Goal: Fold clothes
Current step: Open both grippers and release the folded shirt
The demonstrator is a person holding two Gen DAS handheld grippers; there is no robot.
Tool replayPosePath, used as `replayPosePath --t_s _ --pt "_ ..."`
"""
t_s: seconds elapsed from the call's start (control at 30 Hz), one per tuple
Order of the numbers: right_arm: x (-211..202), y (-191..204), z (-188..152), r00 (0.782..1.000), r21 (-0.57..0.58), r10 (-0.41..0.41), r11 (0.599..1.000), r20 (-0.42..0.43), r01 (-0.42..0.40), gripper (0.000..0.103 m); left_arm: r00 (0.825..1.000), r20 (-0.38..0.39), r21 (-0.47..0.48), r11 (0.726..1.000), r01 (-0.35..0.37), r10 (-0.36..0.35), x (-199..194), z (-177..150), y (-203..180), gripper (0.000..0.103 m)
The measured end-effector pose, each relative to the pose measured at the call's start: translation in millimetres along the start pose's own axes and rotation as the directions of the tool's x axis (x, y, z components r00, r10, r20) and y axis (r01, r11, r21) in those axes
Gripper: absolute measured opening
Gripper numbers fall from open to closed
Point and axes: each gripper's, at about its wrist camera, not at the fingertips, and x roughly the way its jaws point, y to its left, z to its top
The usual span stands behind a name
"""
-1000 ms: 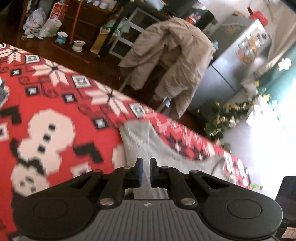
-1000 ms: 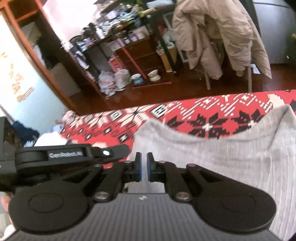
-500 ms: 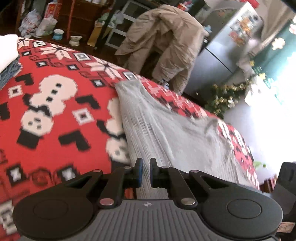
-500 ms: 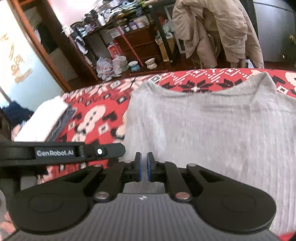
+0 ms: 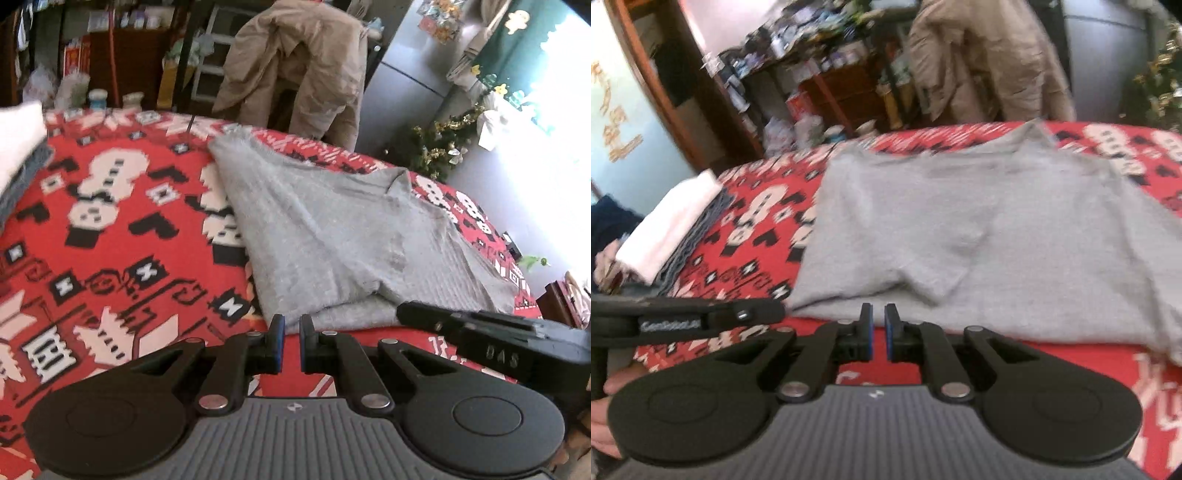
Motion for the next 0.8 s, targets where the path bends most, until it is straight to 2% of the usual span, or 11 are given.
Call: replayPosePath --t_s 0.1,0.23,0.3,0.33,0.37,0.47,0.5,0.63,0.8 --pt "-2 -11 6 0.998 0.015 -0.061 0.998 0.032 0.061 0.012 0.999 0.025 0.016 1.0 0.021 -0.021 5 5 -9 0.006" --pt "1 -18 10 0.993 0.023 -0.101 0.995 0.057 0.1 0.012 0.997 0.03 0.024 0.997 0.069 -0.07 20 12 -19 0.006" --pt "2 -20 12 0.991 0.025 -0.118 0.993 0.068 0.116 0.012 0.997 0.032 0.045 0.997 0.07 -0.072 25 14 -27 0.018" --pt "1 -23 11 0.989 0.028 -0.127 0.992 0.075 0.125 0.012 0.996 0.02 0.059 0.995 0.081 -0.082 27 15 -31 0.042" --pt "-3 -26 10 0.987 0.036 -0.136 0.99 0.083 0.134 0.015 0.996 0.014 0.069 0.993 0.091 -0.092 28 17 -35 0.055" --pt "-18 -40 5 0.976 0.07 -0.191 0.98 0.104 0.184 0.025 0.995 0.054 0.105 0.991 0.083 -0.089 24 17 -48 0.057" --pt "-24 -46 2 0.97 0.086 -0.219 0.974 0.109 0.21 0.025 0.994 0.062 0.115 0.99 0.084 -0.092 24 18 -54 0.058" --pt "-52 -75 -7 0.931 0.168 -0.342 0.933 0.127 0.319 0.026 0.992 0.064 0.136 0.985 0.101 -0.111 26 19 -72 0.06" --pt "-80 -124 -16 0.838 0.266 -0.534 0.829 0.111 0.492 0.028 0.998 0.006 0.183 0.981 0.064 -0.066 47 24 -102 0.061"
